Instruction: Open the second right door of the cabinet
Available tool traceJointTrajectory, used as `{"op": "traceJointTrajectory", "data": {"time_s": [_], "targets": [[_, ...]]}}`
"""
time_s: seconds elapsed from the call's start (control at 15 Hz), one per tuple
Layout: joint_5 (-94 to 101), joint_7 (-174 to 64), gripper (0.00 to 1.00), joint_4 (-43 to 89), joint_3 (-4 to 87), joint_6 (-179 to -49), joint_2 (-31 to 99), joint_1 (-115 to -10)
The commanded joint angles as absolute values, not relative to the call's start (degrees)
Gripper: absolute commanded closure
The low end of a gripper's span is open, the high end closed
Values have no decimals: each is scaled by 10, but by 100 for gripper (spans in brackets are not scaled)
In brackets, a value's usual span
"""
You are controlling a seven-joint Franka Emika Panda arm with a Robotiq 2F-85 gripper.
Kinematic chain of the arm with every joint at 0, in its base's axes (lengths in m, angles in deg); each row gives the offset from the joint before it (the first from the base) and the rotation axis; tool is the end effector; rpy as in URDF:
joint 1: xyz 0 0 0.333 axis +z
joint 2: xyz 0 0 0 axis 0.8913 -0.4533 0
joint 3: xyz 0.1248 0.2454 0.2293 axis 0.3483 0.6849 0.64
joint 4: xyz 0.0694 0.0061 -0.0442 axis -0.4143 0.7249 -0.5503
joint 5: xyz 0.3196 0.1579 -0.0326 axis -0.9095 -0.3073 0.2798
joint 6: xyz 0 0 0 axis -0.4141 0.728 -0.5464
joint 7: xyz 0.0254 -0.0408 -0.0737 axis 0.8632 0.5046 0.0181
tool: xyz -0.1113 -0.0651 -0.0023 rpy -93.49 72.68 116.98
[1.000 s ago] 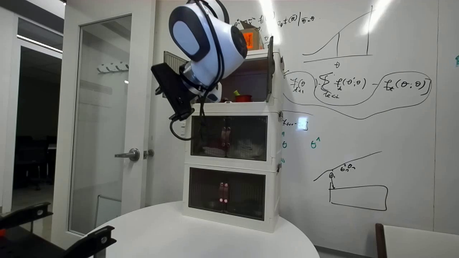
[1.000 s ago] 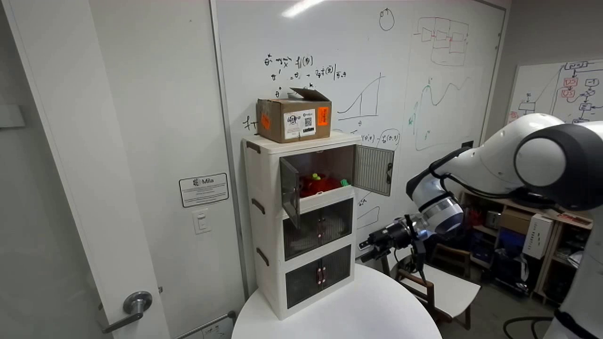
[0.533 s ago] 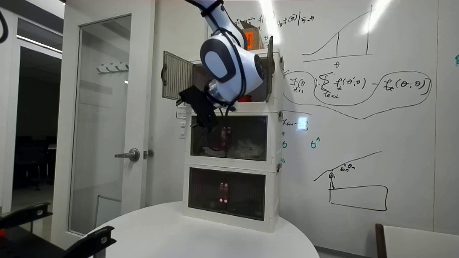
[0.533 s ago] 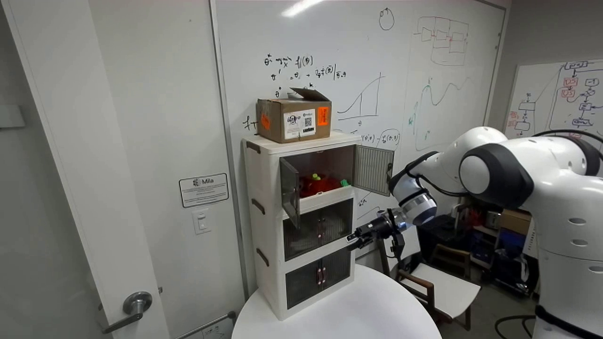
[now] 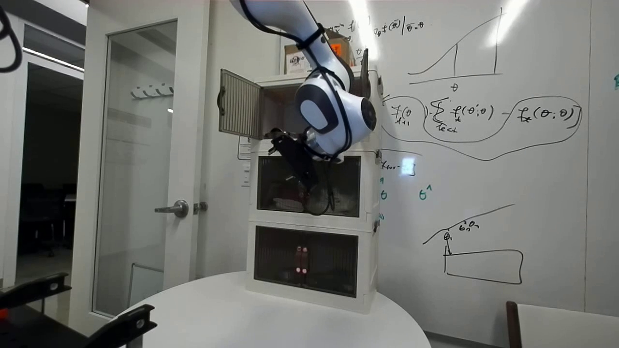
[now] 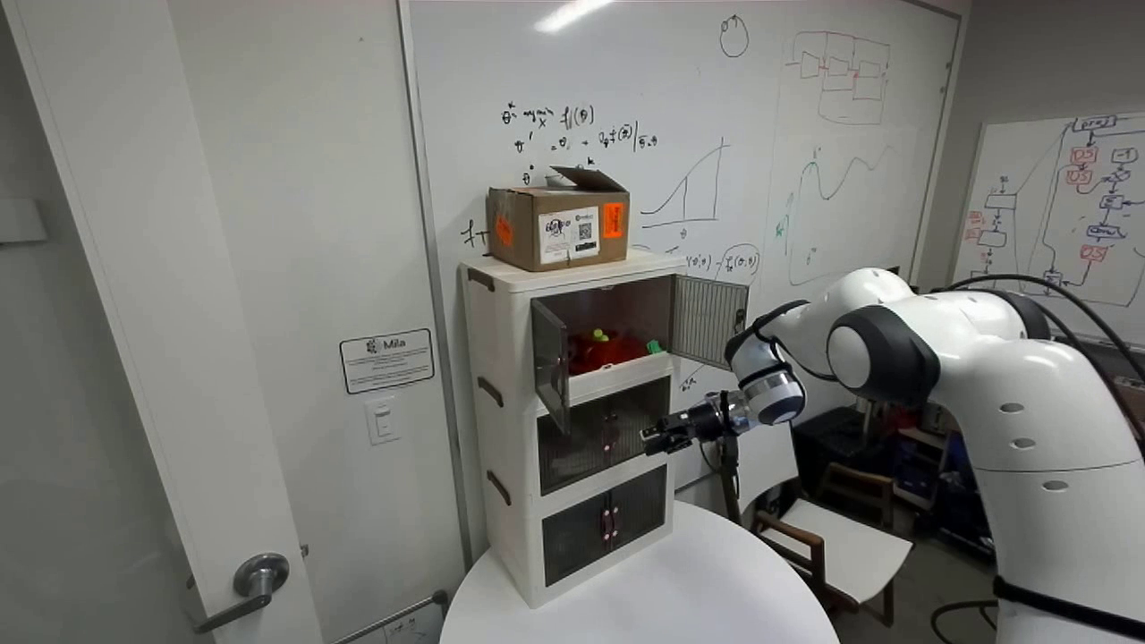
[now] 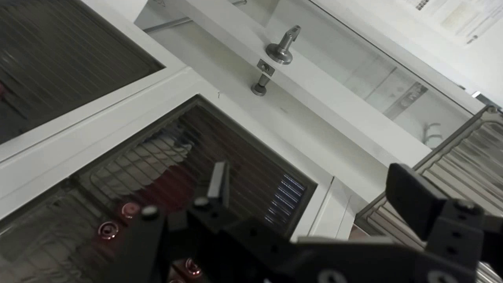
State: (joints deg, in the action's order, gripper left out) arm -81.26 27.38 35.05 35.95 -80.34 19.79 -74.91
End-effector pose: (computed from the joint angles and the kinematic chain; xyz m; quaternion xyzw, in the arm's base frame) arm 0.6225 -0.1161 0.3163 -0.8083 -0.0840 -0.2772 0.5126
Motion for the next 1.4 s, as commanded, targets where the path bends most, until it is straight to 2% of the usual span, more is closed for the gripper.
{"op": "traceJointTrajectory", "data": {"time_s": [0.0, 0.53, 1.33], "targets": [[-819, 273, 0, 343, 367, -792, 189, -759], [-818, 338, 0, 402, 373, -854, 193, -740], [-838, 471, 0, 330, 391, -870, 148, -744]]}}
